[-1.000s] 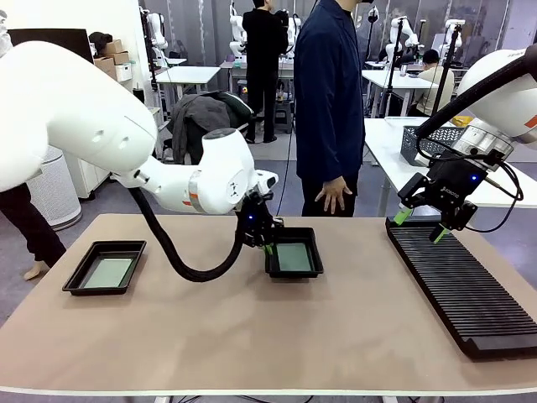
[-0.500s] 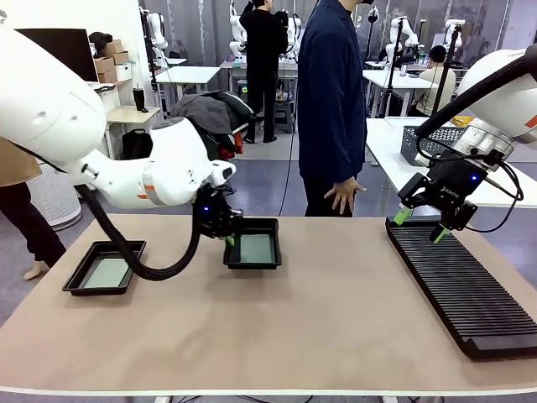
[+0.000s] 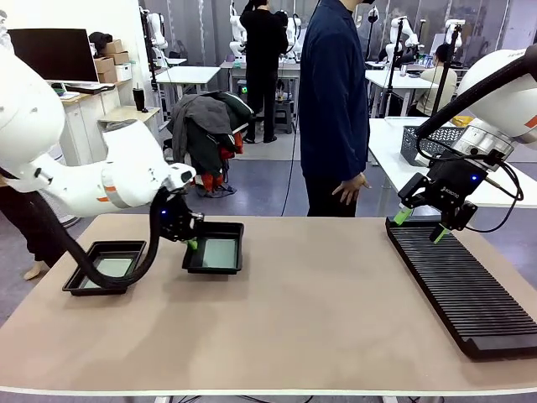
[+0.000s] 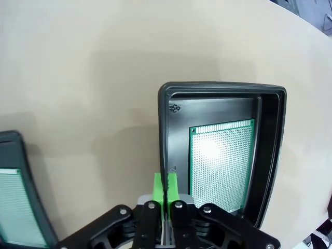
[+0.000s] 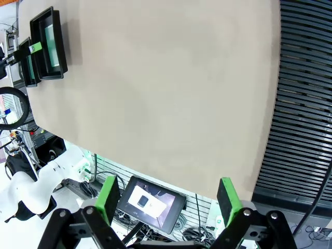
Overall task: Inspect and transfer BCBs to ESD trays.
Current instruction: Pick up the ESD tray and place it on the left side of the table.
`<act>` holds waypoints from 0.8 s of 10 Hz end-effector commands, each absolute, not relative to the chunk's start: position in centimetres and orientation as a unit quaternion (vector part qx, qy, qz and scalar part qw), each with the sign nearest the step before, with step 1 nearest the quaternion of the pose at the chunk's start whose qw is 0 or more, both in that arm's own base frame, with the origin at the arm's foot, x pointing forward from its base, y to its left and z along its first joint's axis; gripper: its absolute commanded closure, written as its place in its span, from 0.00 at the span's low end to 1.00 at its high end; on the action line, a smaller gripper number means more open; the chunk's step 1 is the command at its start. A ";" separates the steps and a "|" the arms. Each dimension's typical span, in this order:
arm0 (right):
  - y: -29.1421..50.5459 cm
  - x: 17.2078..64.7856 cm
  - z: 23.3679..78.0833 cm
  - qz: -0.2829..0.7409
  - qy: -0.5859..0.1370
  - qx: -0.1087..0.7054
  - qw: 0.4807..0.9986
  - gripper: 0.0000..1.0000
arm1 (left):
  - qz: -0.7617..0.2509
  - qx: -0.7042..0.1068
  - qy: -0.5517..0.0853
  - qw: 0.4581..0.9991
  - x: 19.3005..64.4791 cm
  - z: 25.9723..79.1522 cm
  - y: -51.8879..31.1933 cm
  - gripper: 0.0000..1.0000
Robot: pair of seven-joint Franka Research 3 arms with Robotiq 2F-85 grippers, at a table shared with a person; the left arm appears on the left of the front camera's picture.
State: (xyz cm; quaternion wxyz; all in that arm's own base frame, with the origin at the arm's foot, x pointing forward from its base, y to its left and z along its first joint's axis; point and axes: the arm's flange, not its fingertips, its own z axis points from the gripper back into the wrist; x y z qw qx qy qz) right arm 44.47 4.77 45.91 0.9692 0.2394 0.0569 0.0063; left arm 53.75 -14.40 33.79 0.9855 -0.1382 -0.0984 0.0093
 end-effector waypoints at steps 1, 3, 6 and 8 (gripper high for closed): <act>4.9 44.5 45.9 -0.006 0.051 0.239 0.970 0.00 | 0.008 -0.148 -0.093 0.985 52.4 33.8 -11.2 0.97; 4.9 44.5 45.9 -0.006 0.051 0.239 0.970 0.00 | 0.010 -0.144 -0.087 0.986 52.1 33.1 -9.5 0.97; 4.9 44.5 45.9 -0.006 0.051 0.239 0.970 0.00 | 0.017 -0.146 -0.083 0.986 51.4 32.3 -7.6 0.97; 4.9 44.5 45.9 -0.006 0.051 0.239 0.970 0.00 | 0.014 -0.156 -0.078 0.985 50.9 31.6 -6.2 0.97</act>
